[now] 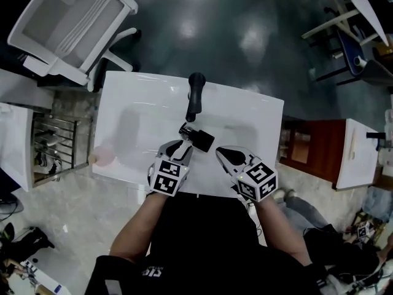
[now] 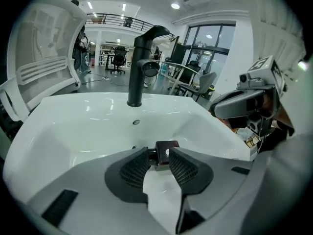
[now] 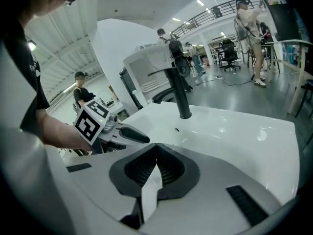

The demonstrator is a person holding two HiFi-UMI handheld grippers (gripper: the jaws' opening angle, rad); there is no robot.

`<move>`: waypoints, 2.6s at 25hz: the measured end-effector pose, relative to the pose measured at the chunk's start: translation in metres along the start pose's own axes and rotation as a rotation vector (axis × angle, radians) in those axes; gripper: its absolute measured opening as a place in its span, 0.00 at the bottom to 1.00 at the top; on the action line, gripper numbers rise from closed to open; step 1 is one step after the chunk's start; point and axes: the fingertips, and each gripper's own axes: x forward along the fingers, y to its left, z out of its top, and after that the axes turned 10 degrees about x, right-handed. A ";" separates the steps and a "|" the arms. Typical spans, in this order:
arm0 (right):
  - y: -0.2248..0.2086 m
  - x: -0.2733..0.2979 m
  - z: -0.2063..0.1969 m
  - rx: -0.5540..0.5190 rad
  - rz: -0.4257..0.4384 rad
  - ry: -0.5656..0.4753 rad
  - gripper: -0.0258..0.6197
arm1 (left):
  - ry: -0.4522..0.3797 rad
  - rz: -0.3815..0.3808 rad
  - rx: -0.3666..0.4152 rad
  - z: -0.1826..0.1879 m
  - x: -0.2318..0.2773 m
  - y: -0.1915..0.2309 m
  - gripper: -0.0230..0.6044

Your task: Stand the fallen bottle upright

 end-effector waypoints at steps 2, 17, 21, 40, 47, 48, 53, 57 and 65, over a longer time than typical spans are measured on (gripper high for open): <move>0.001 0.016 -0.002 -0.035 0.007 0.036 0.06 | 0.004 0.007 -0.001 -0.001 0.003 0.005 0.27; -0.030 0.120 -0.060 -0.271 -0.065 0.330 0.48 | -0.027 0.051 -0.131 -0.030 -0.009 0.031 0.27; -0.021 0.134 -0.055 -0.310 -0.055 0.328 0.42 | -0.046 0.079 -0.116 -0.028 -0.022 0.034 0.27; -0.024 0.218 -0.058 -0.648 -0.128 0.649 0.18 | -0.151 0.186 -0.161 -0.031 -0.090 0.058 0.25; -0.013 0.223 -0.050 -0.721 -0.127 0.610 0.06 | -0.162 0.178 -0.171 -0.038 -0.098 0.060 0.23; -0.012 0.221 -0.051 -0.709 -0.123 0.601 0.06 | -0.163 0.173 -0.171 -0.038 -0.098 0.059 0.23; -0.014 0.202 -0.049 -0.629 -0.130 0.545 0.06 | -0.163 0.142 -0.155 -0.034 -0.094 0.051 0.22; -0.022 0.187 -0.046 -0.580 -0.143 0.510 0.06 | -0.163 0.123 -0.141 -0.028 -0.090 0.046 0.22; -0.021 0.195 -0.039 -0.574 -0.116 0.509 0.24 | -0.148 0.117 -0.139 -0.025 -0.084 0.042 0.22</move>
